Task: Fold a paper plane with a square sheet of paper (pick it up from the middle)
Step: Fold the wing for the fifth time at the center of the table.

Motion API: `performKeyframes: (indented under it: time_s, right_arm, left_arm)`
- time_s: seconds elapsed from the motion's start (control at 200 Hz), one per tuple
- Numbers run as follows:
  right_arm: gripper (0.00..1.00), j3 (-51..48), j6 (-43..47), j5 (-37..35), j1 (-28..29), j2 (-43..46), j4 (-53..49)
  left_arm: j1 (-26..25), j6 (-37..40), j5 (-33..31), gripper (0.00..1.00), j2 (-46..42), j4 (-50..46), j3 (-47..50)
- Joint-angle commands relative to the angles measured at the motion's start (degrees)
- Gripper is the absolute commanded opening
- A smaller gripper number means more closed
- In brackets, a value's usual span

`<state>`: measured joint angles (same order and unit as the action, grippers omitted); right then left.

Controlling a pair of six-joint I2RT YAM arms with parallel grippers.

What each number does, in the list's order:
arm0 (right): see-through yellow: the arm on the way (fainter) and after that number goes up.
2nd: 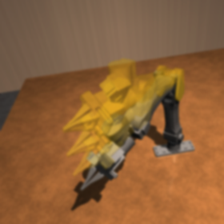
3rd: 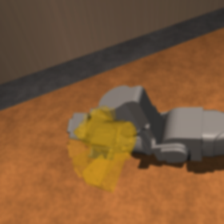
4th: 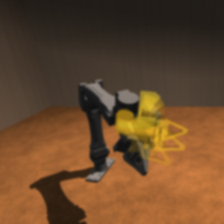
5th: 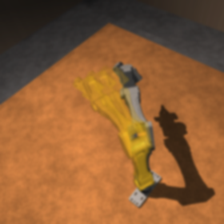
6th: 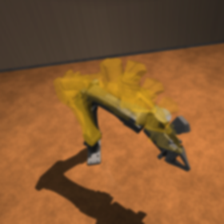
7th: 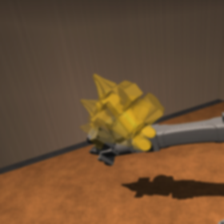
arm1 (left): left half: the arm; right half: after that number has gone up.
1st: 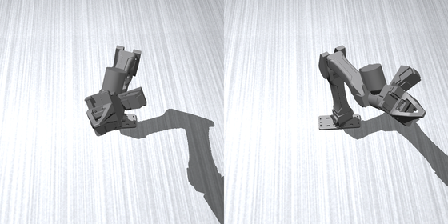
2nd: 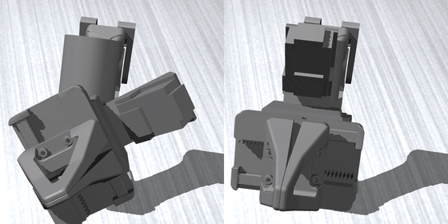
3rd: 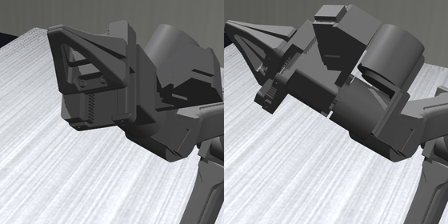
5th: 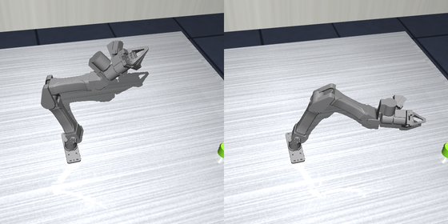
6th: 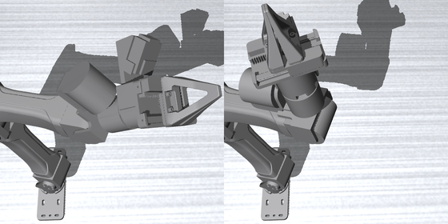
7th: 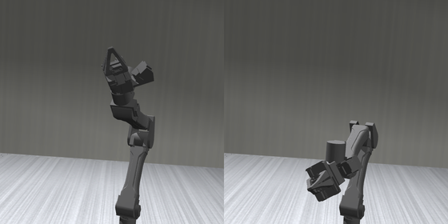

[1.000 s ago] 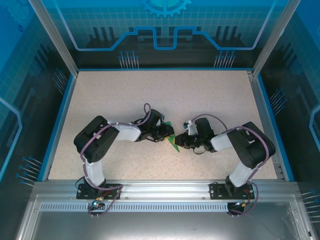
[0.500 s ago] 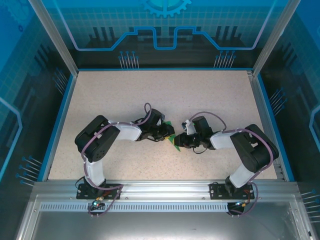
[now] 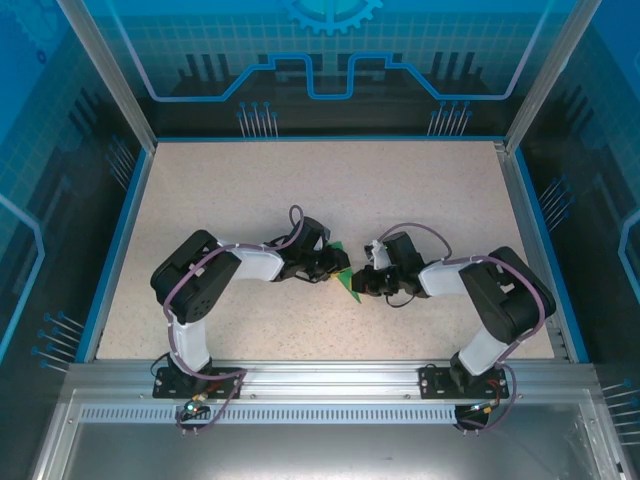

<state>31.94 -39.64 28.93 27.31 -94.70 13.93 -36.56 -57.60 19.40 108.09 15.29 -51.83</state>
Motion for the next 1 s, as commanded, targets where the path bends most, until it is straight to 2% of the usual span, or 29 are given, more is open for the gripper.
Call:
performKeyframes:
  time_s: [0.0,0.395,0.595,0.7,0.875,0.995]
  right_arm:
    - [0.08,-0.8,-1.7,-0.3,-0.9,-3.1,-1.4]
    - [0.05,-1.1,-4.5,2.8,-2.4,-4.8,0.1]
    - [0.05,-0.8,-5.7,3.6,-2.6,-5.7,0.3]
    - [0.05,-0.6,-6.0,3.8,-2.7,-6.2,0.4]
    - [0.06,-0.2,-6.2,3.6,-2.8,-5.8,-1.0]
    - [0.08,0.5,-5.7,2.7,-2.8,-4.7,-3.5]
  left_arm:
    - [0.0,2.1,0.5,0.33,0.2,-1.2,-1.6]
    - [-0.1,4.4,3.4,0.43,-2.4,0.7,-1.3]
    - [-0.1,4.2,3.4,0.44,0.3,1.8,-1.9]
    - [-0.1,3.7,2.5,0.42,1.7,0.0,-2.6]
    - [-0.1,2.2,-1.6,0.33,3.5,-9.8,-3.8]
    - [-0.1,2.0,-1.9,0.32,4.2,-10.3,-3.2]
